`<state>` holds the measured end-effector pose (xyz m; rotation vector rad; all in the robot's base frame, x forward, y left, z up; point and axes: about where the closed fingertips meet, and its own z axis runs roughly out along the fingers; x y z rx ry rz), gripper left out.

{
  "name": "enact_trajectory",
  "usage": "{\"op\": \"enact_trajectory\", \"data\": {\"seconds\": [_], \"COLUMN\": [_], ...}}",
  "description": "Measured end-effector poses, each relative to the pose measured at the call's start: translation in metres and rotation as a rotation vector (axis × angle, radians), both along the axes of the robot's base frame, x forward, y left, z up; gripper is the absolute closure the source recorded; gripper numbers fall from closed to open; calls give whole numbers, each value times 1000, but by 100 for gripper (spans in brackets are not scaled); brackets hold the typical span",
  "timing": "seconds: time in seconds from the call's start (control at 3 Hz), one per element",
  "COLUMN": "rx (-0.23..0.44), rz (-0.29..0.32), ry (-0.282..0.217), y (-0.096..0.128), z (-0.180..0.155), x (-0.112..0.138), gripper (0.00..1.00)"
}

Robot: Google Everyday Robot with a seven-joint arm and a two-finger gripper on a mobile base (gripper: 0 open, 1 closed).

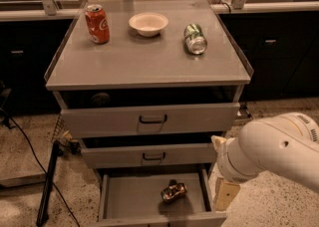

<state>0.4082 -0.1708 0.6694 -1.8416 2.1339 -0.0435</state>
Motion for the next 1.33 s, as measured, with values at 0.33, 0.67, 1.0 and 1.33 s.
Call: {"op": "enact_trajectory", "data": {"seconds": [0.33, 0.67, 1.0, 1.33], "rx": [26, 83, 169, 177], "rz": [20, 18, -20, -19], "ry": [-41, -53, -11, 15], "y": [-17, -28, -38, -33], "z": [-69, -121, -196, -205], "x": [11, 21, 38, 28], "gripper": [0, 0, 0, 0]}}
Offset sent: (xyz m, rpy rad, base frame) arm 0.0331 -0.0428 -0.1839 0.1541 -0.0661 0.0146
